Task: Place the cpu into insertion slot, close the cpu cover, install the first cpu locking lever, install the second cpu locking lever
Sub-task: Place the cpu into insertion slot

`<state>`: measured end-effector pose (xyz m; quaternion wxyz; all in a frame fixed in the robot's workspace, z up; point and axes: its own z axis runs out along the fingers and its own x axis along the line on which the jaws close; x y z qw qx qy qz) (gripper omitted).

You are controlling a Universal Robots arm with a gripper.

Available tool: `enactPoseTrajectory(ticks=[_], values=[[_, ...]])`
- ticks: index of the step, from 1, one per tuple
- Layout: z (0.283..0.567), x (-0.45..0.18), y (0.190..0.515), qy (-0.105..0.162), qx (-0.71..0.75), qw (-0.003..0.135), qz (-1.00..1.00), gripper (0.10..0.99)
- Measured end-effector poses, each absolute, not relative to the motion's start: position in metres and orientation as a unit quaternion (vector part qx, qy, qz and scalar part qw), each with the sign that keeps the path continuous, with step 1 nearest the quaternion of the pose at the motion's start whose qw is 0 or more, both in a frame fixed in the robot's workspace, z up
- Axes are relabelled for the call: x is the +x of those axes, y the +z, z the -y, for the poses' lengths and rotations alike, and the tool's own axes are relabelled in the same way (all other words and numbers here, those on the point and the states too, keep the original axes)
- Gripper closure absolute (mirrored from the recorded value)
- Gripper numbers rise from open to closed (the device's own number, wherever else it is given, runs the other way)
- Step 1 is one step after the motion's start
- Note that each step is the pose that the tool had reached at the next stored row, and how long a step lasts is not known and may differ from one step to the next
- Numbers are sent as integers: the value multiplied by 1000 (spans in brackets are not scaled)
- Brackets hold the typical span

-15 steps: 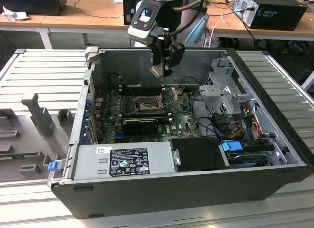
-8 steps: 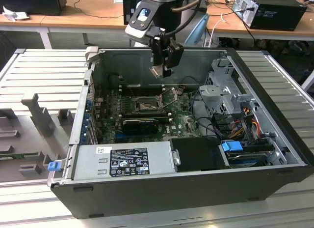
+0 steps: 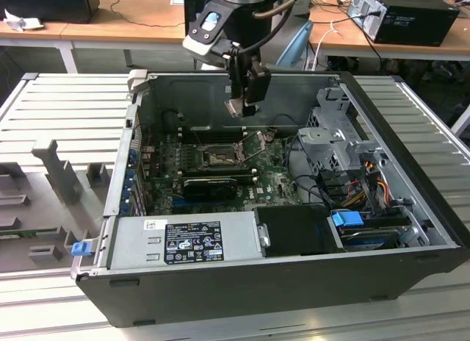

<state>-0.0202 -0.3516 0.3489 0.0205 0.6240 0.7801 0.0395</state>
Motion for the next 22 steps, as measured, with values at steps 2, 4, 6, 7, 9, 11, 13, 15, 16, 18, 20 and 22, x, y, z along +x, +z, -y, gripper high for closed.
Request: enactPoseTrajectory(ticks=[2, 4, 6, 7, 9, 11, 13, 15, 16, 18, 20, 22], values=[[352, -21, 349, 39, 629, 21, -776, 557], [352, -21, 349, 39, 635, 21, -771, 557], [352, -21, 348, 39, 644, 22, -764, 557], [352, -21, 348, 39, 650, 22, -759, 557], [352, -21, 348, 38, 663, 23, -747, 557], [352, -21, 347, 38, 674, 23, -737, 557], [352, -22, 346, 38, 683, 24, -729, 557], [352, -22, 344, 38, 684, 24, -728, 557], [352, -22, 343, 38, 685, 24, -727, 557], [352, -22, 339, 37, 685, 22, -727, 557], [352, -23, 336, 37, 685, 22, -727, 557], [352, -23, 334, 37, 685, 22, -727, 557]])
